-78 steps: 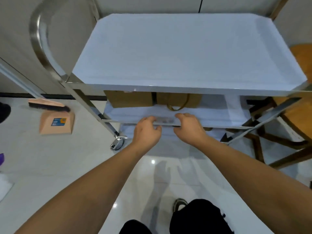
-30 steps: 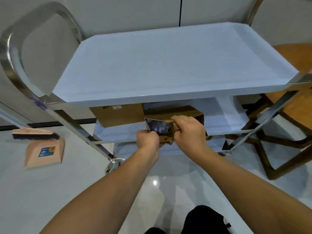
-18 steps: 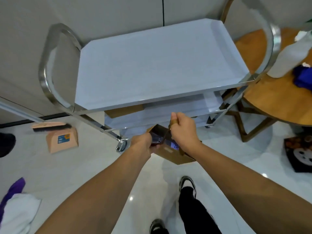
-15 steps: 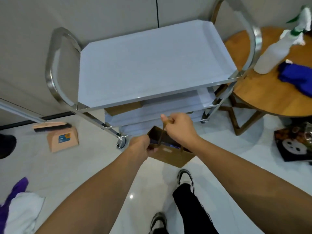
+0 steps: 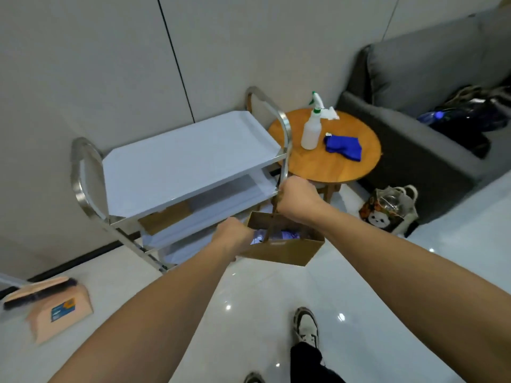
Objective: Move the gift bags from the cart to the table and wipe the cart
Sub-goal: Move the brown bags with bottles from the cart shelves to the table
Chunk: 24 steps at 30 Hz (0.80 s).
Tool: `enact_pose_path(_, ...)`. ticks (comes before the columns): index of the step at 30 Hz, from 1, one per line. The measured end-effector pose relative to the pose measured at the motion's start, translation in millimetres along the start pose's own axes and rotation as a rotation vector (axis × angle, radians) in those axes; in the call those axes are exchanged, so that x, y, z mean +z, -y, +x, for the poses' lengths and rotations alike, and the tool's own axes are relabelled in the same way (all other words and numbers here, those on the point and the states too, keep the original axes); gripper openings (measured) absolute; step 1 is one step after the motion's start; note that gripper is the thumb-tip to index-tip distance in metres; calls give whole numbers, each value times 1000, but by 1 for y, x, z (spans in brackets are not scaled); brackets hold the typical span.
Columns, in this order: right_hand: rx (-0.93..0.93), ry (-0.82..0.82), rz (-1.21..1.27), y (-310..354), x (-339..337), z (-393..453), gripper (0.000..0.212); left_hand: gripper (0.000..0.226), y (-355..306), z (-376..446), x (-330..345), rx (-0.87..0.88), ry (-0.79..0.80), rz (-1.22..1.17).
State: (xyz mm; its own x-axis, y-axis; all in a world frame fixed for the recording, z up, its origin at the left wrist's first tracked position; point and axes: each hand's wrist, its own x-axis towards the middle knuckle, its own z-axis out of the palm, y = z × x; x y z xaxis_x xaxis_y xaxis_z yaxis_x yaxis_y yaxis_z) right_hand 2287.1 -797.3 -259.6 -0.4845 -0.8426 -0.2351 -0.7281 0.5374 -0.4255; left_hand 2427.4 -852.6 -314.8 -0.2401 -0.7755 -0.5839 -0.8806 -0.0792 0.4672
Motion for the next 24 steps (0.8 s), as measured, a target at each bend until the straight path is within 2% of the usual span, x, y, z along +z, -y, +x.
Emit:
enact_pose_path(4,140,-211,354,-44,-39,-37,32,10,-62,-45,18,273,-32,210)
enact_pose_path(7,203,-352,579,-86,-68,-68,30,9,-111,-71,43,390,-39,275)
enact_pose_path(10,257,-430,558,-135,-104,-100,43,10,-157,-93,73,399,14,233)
enact_pose_path(14,353,-442,442,-214,-156,-146,53,14,-217,-129,128,378,59,179)
enact_pose_path(15,368,-458,426,-233,-168,-157,50,14,-232,-140,147,400,73,176)
enact_pose_path(18,401,-522,416,-290,-198,-193,14,9,-273,-175,212,522,85,253)
enact_pose_path(22,466,-565,450,-370,-224,-252,29,14,-324,-228,310,721,88,387)
enact_pose_path(24,527,-613,456,-412,-230,-278,28,21,-347,-253,353,804,127,429)
